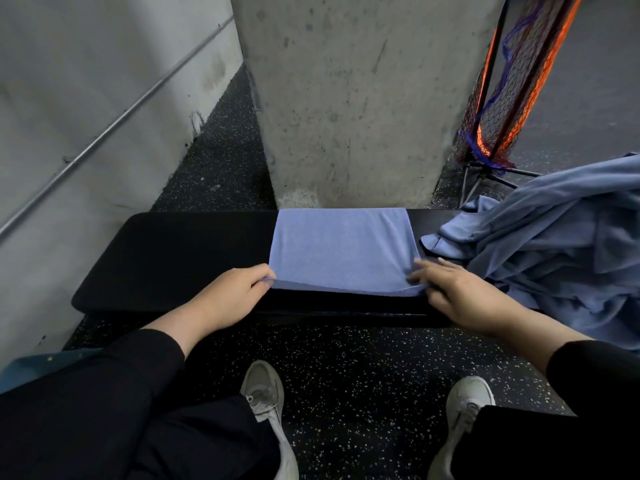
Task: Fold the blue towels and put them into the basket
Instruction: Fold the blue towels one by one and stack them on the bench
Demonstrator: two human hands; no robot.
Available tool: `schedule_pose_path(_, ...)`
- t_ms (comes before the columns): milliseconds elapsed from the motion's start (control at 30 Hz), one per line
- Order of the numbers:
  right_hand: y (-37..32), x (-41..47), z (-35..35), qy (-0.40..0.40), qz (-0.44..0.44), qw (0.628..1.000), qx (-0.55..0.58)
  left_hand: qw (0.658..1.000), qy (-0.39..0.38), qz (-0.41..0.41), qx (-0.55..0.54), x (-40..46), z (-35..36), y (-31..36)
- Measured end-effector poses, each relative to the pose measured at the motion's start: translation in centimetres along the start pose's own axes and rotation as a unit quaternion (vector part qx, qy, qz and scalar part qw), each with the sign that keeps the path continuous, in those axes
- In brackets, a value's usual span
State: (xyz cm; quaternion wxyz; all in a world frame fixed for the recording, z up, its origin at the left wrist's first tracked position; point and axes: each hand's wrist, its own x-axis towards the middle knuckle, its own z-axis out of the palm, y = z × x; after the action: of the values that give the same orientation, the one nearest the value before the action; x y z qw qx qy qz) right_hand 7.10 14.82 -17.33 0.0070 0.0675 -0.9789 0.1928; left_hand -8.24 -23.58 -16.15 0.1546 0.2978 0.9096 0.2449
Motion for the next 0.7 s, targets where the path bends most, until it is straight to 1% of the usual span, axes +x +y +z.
schedule_pose_path(33,-0.4,0.0,-0.5,-0.016,0.024,1.000,0.011,1.000,-0.011,-0.022,-0.014,0.1,-0.5,0.3)
schedule_pose_path(100,-1.1,0.1,-1.6,-0.028,0.060,0.997,0.033,0.998,-0.040,-0.040,-0.026,0.3,-1.5,0.7)
schedule_pose_path(167,-1.7,0.4,-2.6,-0.043,0.093,0.992,0.077,0.991,-0.094,-0.059,-0.070,0.3,-2.2,1.0)
schedule_pose_path(200,-2.0,0.6,-3.1,-0.055,0.106,0.988,0.097,0.983,-0.126,-0.076,-0.107,0.2,-2.4,1.2)
schedule_pose_path(267,-2.5,1.0,-3.7,-0.084,0.133,0.980,0.121,0.954,-0.190,-0.119,-0.196,-0.2,-3.0,1.7)
schedule_pose_path(300,-2.7,1.3,-3.9,-0.089,0.152,0.974,0.141,0.940,-0.210,-0.138,-0.233,-0.3,-3.3,1.8)
schedule_pose_path(333,-2.9,1.7,-4.0,-0.080,0.171,0.968,0.167,0.932,-0.213,-0.149,-0.254,-0.3,-3.6,1.8)
schedule_pose_path(367,-3.0,2.1,-4.1,-0.059,0.191,0.960,0.196,0.930,-0.198,-0.156,-0.266,-0.1,-3.9,1.8)
schedule_pose_path(400,-3.2,2.6,-4.2,-0.031,0.207,0.954,0.214,0.932,-0.165,-0.159,-0.280,0.4,-4.3,1.8)
schedule_pose_path(500,-3.3,5.0,-4.6,0.066,0.239,0.941,0.230,0.936,-0.019,-0.164,-0.311,2.7,-5.0,2.1)
schedule_pose_path(567,-3.5,6.8,-4.7,0.115,0.257,0.928,0.242,0.937,0.064,-0.163,-0.302,4.7,-5.0,2.0)
schedule_pose_path(633,-3.1,8.6,-4.4,0.139,0.283,0.911,0.267,0.937,0.121,-0.160,-0.285,6.4,-4.7,2.0)
schedule_pose_path(700,-2.3,10.0,-3.7,0.134,0.310,0.894,0.293,0.944,0.155,-0.154,-0.248,7.9,-4.1,1.9)
